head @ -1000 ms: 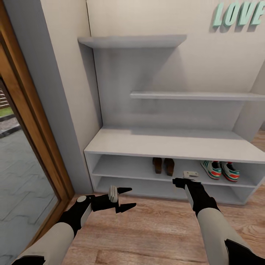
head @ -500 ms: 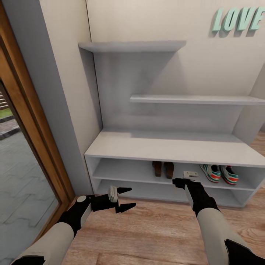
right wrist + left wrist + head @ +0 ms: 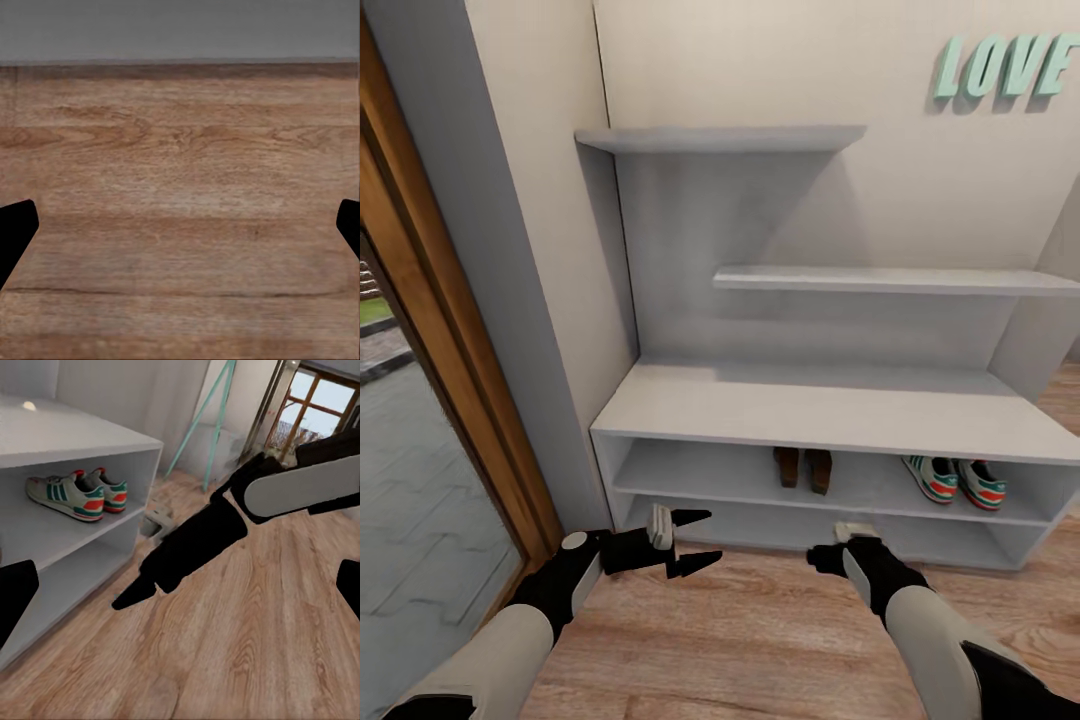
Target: Pick up the two gym shoes and the two sandals from the corridor floor and place them onto the hallstand (shoe rack) in the corridor, making sure they are on the rack and not on the floor. Arrange them so the two gym shoes are next to each other and the two sandals are next to each other.
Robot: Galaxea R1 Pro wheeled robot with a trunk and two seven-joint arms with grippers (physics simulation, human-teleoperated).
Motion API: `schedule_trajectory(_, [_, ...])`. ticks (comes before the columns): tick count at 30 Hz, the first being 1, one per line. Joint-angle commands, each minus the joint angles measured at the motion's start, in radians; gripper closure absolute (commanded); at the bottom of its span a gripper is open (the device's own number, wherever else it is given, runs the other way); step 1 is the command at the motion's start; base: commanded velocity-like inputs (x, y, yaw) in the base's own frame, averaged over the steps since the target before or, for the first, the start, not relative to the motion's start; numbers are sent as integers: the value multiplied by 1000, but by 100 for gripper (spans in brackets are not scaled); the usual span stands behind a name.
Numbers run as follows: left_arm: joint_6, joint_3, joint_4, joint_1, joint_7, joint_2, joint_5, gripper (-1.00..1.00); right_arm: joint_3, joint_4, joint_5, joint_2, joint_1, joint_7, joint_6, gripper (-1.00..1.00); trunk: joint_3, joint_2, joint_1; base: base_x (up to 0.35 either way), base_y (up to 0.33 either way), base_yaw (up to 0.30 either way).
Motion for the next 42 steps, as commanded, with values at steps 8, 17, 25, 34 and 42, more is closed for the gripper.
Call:
schedule_trajectory(8, [-7, 0, 0, -1, -3, 3, 3, -100, -7, 141, 12, 1, -1, 4, 2, -100, 24, 56, -31, 0, 0, 0])
schedule_trajectory(17, [-7, 0, 0, -1, -3, 4, 3, -100, -6, 146, 13, 2, 3, 8, -62, -100, 37, 84, -46, 0, 0, 0])
schedule_trajectory(25, [-7, 0, 1, -1, -3, 5, 3, -100, -5, 259, 19, 2, 9, 249, -231, -100, 37, 84, -46, 0, 0, 0])
schedule_trajectory(34, [-7, 0, 0, -1, -3, 5, 3, -100, -7, 267, 18, 2, 45, 298, -237, -100, 37, 84, -46, 0, 0, 0])
schedule_trajectory(42, [-7, -2, 1, -1, -1, 3, 3, -100, -7, 267, 17, -10, 82, 300, -238, -100, 37, 84, -46, 0, 0, 0])
